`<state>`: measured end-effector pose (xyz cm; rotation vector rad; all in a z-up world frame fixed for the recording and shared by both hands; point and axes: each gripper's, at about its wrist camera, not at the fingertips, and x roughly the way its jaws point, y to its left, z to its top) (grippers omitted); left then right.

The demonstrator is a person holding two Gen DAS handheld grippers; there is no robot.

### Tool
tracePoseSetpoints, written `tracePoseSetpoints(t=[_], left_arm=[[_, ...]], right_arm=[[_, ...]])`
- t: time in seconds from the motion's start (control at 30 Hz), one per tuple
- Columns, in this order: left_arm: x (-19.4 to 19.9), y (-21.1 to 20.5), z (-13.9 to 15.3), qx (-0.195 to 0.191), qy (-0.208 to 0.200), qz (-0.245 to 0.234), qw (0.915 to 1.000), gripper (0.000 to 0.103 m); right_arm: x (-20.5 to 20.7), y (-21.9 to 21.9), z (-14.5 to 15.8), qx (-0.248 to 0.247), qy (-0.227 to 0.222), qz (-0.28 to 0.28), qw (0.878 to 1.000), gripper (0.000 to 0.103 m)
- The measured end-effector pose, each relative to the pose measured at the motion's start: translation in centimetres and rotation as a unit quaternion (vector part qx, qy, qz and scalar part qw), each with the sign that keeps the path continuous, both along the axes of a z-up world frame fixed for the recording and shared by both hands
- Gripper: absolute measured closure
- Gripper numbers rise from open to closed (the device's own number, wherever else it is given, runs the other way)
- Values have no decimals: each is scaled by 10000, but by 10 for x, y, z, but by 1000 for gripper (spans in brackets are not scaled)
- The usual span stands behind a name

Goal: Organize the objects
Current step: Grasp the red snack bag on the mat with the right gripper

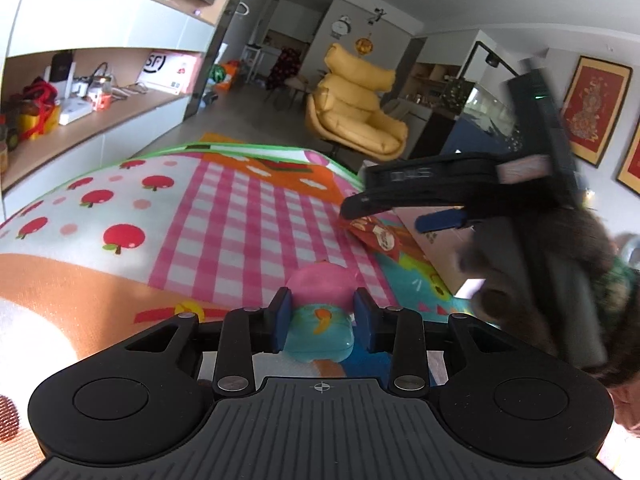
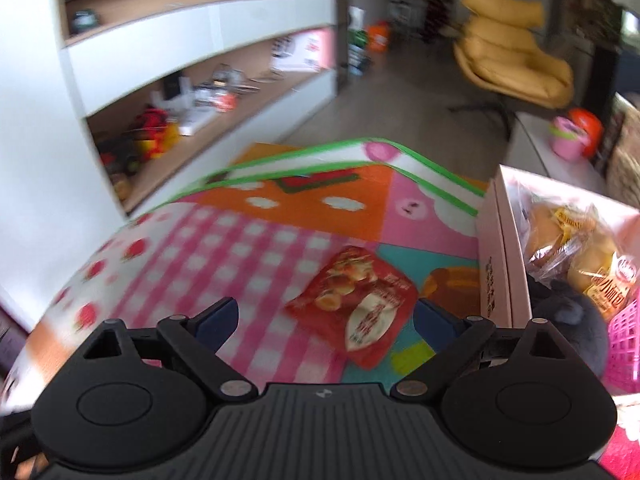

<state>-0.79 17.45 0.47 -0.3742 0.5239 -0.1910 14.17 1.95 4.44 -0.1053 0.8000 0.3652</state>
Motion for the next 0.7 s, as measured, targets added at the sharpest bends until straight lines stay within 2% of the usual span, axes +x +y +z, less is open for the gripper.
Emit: tracePoseSetpoints(t=[0.2,0.3,0.5,0.7], left_arm=[[-2,7,-3,-295,-6,37,9996,65],[-2,10,-4,-427,-2,54,9991,65],[-6,10,-5,-532,4,70,9986,65],[-5,12,-6,-622,18,79,9980,65]], right_arm=[[35,7,-29,-192,569,-536,9968,11],[34,13,-31,-330,431,-582,9968,13],[30,17,-28,-392,422,-419,9975,22],[6,9,-25,-368,475,-103,9981,28]])
